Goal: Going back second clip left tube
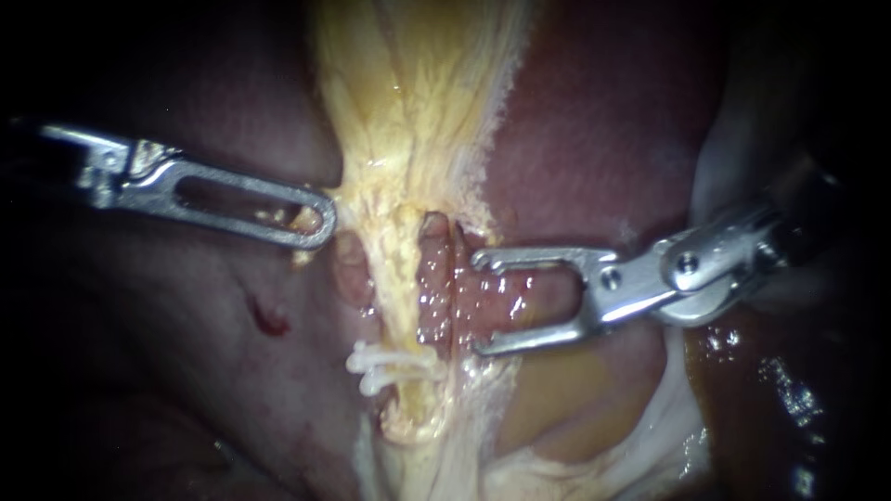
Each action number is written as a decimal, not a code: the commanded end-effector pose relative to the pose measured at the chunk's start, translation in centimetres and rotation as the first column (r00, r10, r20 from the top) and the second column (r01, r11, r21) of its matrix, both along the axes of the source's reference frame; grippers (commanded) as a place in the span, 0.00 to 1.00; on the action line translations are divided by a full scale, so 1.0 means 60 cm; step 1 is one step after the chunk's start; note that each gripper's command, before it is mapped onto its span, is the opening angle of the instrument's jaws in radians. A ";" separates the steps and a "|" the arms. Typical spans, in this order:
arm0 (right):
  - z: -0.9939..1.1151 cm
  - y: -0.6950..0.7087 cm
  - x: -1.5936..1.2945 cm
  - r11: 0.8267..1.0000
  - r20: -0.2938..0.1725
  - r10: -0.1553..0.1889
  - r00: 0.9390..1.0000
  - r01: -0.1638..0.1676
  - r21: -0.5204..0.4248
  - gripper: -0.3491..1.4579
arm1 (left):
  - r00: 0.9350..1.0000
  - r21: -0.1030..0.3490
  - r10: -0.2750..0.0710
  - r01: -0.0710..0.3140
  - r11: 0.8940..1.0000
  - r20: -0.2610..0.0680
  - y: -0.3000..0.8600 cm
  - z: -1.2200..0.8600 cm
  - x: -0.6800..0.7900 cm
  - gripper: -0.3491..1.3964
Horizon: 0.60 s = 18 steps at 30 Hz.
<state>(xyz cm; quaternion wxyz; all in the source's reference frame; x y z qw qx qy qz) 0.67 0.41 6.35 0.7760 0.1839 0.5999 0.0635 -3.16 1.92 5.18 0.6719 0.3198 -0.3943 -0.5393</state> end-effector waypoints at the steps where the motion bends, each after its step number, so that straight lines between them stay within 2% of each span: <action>1: -0.0004 0.0002 -0.0008 1.000 -0.002 -0.002 1.000 0.002 -0.002 0.47 | 1.000 0.000 0.000 0.000 1.000 0.001 0.0000 0.0000 0.0000 0.00; 7: -0.0014 0.0014 -0.0040 1.000 -0.008 -0.003 1.000 0.003 -0.013 0.47 | 1.000 0.000 0.000 0.000 1.000 0.001 0.0001 0.0000 -0.0001 0.00; 13: -0.0016 0.0016 -0.0050 1.000 -0.016 0.000 1.000 -0.001 -0.017 0.47 | 1.000 0.000 0.000 0.000 1.000 0.001 0.0001 0.0002 -0.0002 0.00; 18: -0.0016 0.0016 -0.0054 1.000 -0.018 0.002 1.000 -0.002 -0.016 0.47 | 1.000 -0.005 -0.002 0.002 1.000 -0.001 -0.0002 0.0017 -0.0011 0.00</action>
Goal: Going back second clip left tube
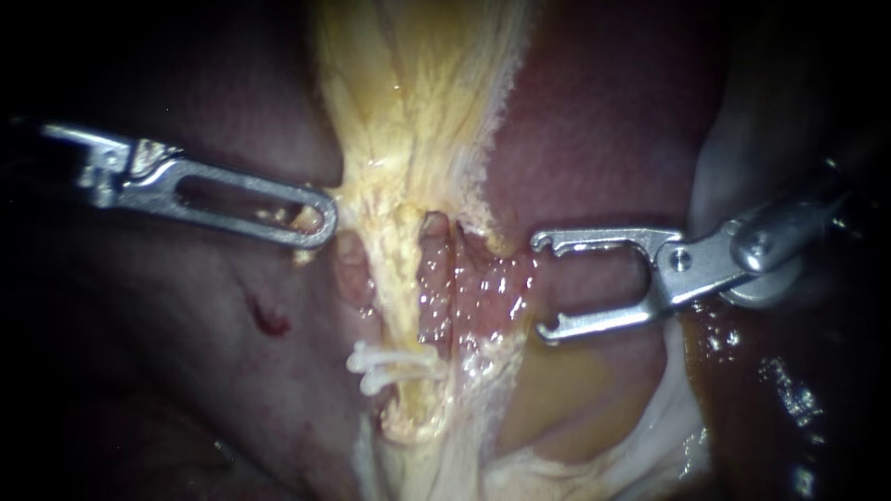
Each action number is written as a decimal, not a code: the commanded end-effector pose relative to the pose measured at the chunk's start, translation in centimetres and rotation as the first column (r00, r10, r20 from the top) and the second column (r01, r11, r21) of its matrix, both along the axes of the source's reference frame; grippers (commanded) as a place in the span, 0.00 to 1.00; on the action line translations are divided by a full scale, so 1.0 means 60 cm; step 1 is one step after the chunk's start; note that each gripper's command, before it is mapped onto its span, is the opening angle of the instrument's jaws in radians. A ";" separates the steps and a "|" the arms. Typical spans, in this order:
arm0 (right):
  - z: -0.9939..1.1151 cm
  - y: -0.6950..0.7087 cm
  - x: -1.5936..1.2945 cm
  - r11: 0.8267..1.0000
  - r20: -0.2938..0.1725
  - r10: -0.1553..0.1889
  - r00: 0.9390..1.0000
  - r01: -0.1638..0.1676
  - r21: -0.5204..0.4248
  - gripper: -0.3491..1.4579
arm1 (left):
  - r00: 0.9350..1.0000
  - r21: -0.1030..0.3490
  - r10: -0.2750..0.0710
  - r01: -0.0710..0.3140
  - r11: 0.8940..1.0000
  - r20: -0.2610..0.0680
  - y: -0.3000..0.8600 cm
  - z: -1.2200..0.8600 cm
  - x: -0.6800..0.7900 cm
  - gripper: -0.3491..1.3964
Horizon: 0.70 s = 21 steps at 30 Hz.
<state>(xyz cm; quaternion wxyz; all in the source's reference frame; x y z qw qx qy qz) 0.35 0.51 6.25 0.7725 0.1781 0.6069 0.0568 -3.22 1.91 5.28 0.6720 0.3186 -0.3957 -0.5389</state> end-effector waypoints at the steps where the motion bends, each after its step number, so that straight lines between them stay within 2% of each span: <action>1: 0.0000 0.0000 -0.0001 1.000 -0.002 0.002 1.000 -0.002 0.000 0.47 | 1.000 -0.002 -0.001 0.001 1.000 -0.003 -0.0001 0.0005 -0.0004 0.00; 9: -0.0002 -0.0001 -0.0005 1.000 -0.007 0.005 1.000 -0.005 0.001 0.47 | 1.000 -0.013 0.000 0.000 1.000 0.001 -0.0007 0.0060 -0.0033 0.00; 17: -0.0009 -0.0005 -0.0006 1.000 -0.011 0.008 1.000 -0.008 0.002 0.47 | 1.000 -0.013 0.014 -0.015 1.000 -0.013 -0.0002 0.0115 -0.0067 0.00; 21: -0.0010 -0.0005 -0.0006 1.000 -0.013 0.011 1.000 -0.011 0.002 0.47 | 1.000 -0.014 0.018 -0.019 1.000 -0.017 -0.0002 0.0130 -0.0077 0.00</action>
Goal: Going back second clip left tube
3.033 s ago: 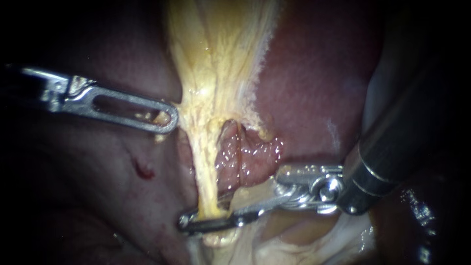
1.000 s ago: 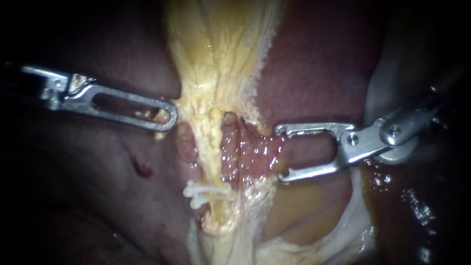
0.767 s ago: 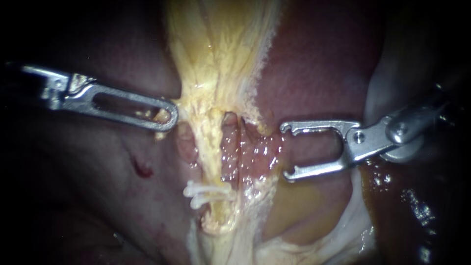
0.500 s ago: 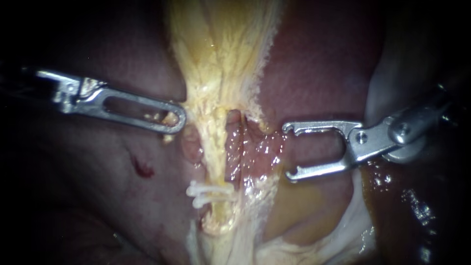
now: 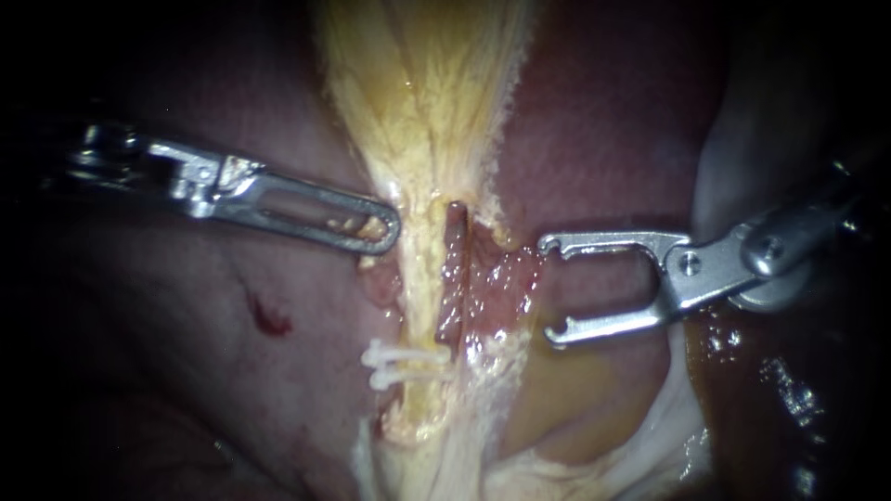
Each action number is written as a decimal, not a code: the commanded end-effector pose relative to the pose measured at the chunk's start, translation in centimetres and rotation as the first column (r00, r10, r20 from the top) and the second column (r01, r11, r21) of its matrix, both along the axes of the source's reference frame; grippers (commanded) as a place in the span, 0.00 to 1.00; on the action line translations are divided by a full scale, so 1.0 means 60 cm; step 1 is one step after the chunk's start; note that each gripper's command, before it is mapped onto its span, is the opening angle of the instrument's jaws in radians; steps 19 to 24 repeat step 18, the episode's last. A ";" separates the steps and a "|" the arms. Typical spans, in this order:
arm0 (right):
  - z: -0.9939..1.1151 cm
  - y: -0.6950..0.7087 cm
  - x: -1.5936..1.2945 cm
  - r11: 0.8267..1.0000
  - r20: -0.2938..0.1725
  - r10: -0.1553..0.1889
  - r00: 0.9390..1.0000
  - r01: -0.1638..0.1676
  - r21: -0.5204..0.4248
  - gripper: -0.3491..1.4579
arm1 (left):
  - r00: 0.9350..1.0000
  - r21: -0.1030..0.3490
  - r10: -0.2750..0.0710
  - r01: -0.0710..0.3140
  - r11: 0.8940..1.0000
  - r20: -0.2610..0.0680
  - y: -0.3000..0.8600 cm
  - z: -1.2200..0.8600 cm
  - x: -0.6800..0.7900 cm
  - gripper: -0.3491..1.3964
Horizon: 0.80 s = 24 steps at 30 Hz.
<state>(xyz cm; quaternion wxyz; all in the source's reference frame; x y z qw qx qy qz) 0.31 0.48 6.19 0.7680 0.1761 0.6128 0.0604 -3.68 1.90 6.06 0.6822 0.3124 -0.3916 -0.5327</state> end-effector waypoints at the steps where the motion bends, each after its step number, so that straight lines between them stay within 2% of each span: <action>1: 0.0001 0.0000 0.0001 1.000 0.000 0.000 1.000 0.000 0.000 0.47 | 1.000 0.002 0.003 -0.003 1.000 -0.003 0.0000 0.0002 -0.0001 0.00; 9: 0.0000 0.0001 0.0002 1.000 -0.005 0.003 1.000 -0.003 -0.005 0.47 | 1.000 0.001 0.007 -0.007 1.000 -0.008 0.0003 0.0017 -0.0006 0.00; 24: -0.0001 0.0001 0.0001 1.000 -0.008 0.005 1.000 -0.005 -0.010 0.47 | 1.000 0.001 0.008 -0.008 1.000 -0.010 0.0002 0.0017 -0.0007 0.00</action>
